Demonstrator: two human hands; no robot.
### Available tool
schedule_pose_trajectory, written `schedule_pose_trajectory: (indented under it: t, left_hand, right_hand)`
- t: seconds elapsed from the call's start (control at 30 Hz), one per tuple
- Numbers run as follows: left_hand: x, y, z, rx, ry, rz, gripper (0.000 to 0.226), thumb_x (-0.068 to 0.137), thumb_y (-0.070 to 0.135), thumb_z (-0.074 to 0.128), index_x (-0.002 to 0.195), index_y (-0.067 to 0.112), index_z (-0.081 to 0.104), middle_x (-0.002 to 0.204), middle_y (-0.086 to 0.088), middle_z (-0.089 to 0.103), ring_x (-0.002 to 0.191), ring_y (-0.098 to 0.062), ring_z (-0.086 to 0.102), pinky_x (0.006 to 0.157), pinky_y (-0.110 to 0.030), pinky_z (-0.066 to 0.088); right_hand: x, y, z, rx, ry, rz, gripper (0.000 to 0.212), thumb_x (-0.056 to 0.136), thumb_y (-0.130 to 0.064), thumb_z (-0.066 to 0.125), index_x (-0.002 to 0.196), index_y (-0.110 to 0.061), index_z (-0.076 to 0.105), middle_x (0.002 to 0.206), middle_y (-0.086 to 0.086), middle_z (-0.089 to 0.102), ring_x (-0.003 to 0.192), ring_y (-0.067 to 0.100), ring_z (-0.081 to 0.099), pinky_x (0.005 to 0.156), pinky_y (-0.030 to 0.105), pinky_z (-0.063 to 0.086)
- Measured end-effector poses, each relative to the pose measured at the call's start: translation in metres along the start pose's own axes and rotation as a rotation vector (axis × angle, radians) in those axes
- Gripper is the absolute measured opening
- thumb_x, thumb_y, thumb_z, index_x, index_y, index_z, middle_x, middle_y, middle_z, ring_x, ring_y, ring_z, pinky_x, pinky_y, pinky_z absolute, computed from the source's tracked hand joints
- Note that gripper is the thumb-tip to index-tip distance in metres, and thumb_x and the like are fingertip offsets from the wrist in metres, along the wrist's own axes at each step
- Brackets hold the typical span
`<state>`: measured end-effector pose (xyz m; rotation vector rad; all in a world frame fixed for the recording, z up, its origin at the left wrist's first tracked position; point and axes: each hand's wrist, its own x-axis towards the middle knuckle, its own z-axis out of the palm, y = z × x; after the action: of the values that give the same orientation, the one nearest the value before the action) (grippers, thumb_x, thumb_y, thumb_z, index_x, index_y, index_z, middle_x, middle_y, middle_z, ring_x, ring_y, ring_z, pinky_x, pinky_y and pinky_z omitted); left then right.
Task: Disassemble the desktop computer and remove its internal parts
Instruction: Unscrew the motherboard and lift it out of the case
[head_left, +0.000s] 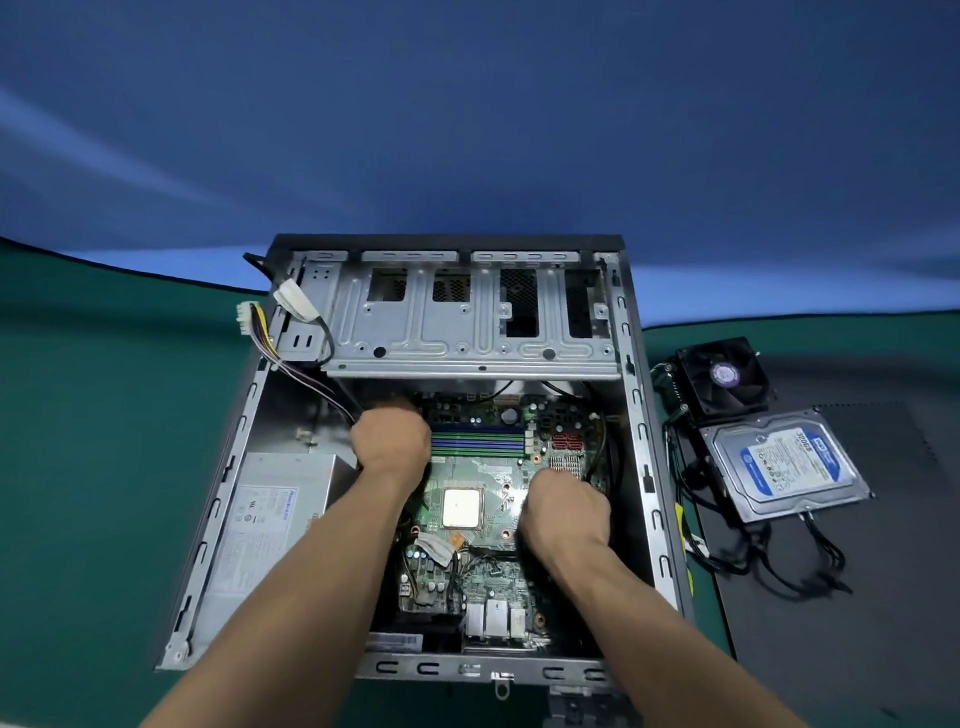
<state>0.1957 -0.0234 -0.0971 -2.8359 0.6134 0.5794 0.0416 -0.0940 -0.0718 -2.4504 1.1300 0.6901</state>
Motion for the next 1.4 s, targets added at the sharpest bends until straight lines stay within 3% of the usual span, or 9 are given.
schedule_pose_trajectory:
  t: [0.27, 0.53, 0.7, 0.8, 0.9, 1.0, 1.17, 1.27, 1.4]
  left_hand:
    - [0.003, -0.005, -0.002, 0.095, 0.092, 0.064, 0.018, 0.085, 0.013, 0.047, 0.074, 0.017, 0.061, 0.072, 0.001, 0.056, 0.073, -0.023, 0.058, 0.062, -0.023, 0.039]
    - [0.002, -0.007, -0.006, -0.271, 0.108, -0.038, 0.03, 0.08, 0.009, 0.049, 0.051, 0.013, 0.042, 0.057, -0.002, 0.046, 0.072, -0.028, 0.059, 0.059, -0.024, 0.037]
    - [-0.009, -0.007, -0.013, -0.248, 0.044, -0.035, 0.031, 0.091, 0.026, 0.041, 0.081, 0.007, 0.064, 0.088, -0.013, 0.065, 0.086, -0.031, 0.062, 0.066, -0.027, 0.039]
    - [-0.021, -0.006, -0.015, -0.13, 0.125, 0.1, 0.035, 0.092, 0.031, 0.035, 0.076, 0.013, 0.06, 0.087, -0.012, 0.067, 0.07, -0.028, 0.055, 0.062, -0.029, 0.037]
    - [-0.037, -0.003, -0.014, -0.152, 0.219, 0.22, 0.032, 0.091, 0.028, 0.035, 0.071, 0.015, 0.056, 0.087, -0.011, 0.066, 0.068, -0.026, 0.048, 0.062, -0.031, 0.037]
    - [-0.052, 0.005, -0.008, -0.184, 0.239, 0.312, 0.02, 0.091, 0.016, 0.04, 0.1, 0.009, 0.058, 0.104, -0.008, 0.06, 0.095, -0.023, 0.052, 0.076, -0.032, 0.042]
    - [-0.065, 0.024, -0.007, -0.526, 0.018, 0.338, 0.027, 0.085, -0.006, 0.047, 0.096, 0.014, 0.062, 0.094, -0.001, 0.064, 0.082, -0.015, 0.054, 0.069, -0.024, 0.041]
    - [-0.074, 0.035, -0.003, -0.893, -0.281, 0.278, 0.027, 0.086, -0.006, 0.044, 0.076, 0.012, 0.061, 0.077, -0.004, 0.064, 0.074, -0.021, 0.06, 0.066, -0.033, 0.049]
    - [-0.081, 0.037, 0.003, -0.886, -0.327, 0.308, 0.026, 0.093, 0.012, 0.043, 0.09, -0.001, 0.065, 0.091, -0.019, 0.068, 0.089, -0.03, 0.064, 0.081, -0.038, 0.05]
  right_hand:
    - [0.0, -0.003, -0.002, 0.009, -0.004, -0.01, 0.014, 0.088, -0.003, 0.053, 0.091, -0.013, 0.063, 0.083, -0.002, 0.062, 0.066, 0.017, 0.048, 0.06, 0.023, 0.039]
    - [-0.001, -0.002, -0.002, 0.012, -0.01, -0.034, 0.013, 0.087, -0.002, 0.053, 0.087, -0.013, 0.061, 0.078, -0.001, 0.056, 0.067, 0.018, 0.05, 0.061, 0.024, 0.041]
    - [-0.001, -0.003, -0.002, -0.042, -0.045, -0.038, 0.016, 0.087, -0.002, 0.053, 0.093, -0.013, 0.063, 0.094, 0.0, 0.069, 0.074, 0.019, 0.057, 0.062, 0.022, 0.041]
    - [-0.003, -0.001, -0.004, -0.16, -0.014, -0.098, 0.019, 0.09, -0.006, 0.05, 0.104, -0.011, 0.061, 0.101, 0.001, 0.069, 0.088, 0.02, 0.065, 0.064, 0.024, 0.041]
    - [-0.006, 0.001, -0.015, -0.348, 0.097, -0.214, 0.036, 0.09, -0.015, 0.054, 0.124, -0.005, 0.051, 0.121, 0.01, 0.059, 0.111, 0.027, 0.054, 0.083, 0.034, 0.044]
    - [-0.006, 0.005, -0.028, -0.613, 0.121, -0.297, 0.05, 0.091, -0.026, 0.053, 0.134, -0.003, 0.042, 0.131, 0.014, 0.045, 0.122, 0.031, 0.038, 0.096, 0.04, 0.038]
    - [-0.001, 0.022, -0.04, -1.057, -0.033, -0.397, 0.03, 0.098, -0.028, 0.046, 0.123, -0.015, 0.055, 0.12, 0.0, 0.06, 0.115, 0.021, 0.048, 0.077, 0.028, 0.034]
    - [0.003, 0.021, -0.039, -1.016, -0.098, -0.426, 0.026, 0.099, -0.015, 0.044, 0.12, -0.016, 0.059, 0.121, -0.002, 0.061, 0.111, 0.017, 0.056, 0.073, 0.026, 0.036]
    - [0.001, 0.019, -0.034, -0.898, -0.073, -0.465, 0.027, 0.096, -0.007, 0.044, 0.116, -0.015, 0.059, 0.118, 0.001, 0.063, 0.108, 0.02, 0.061, 0.075, 0.028, 0.046]
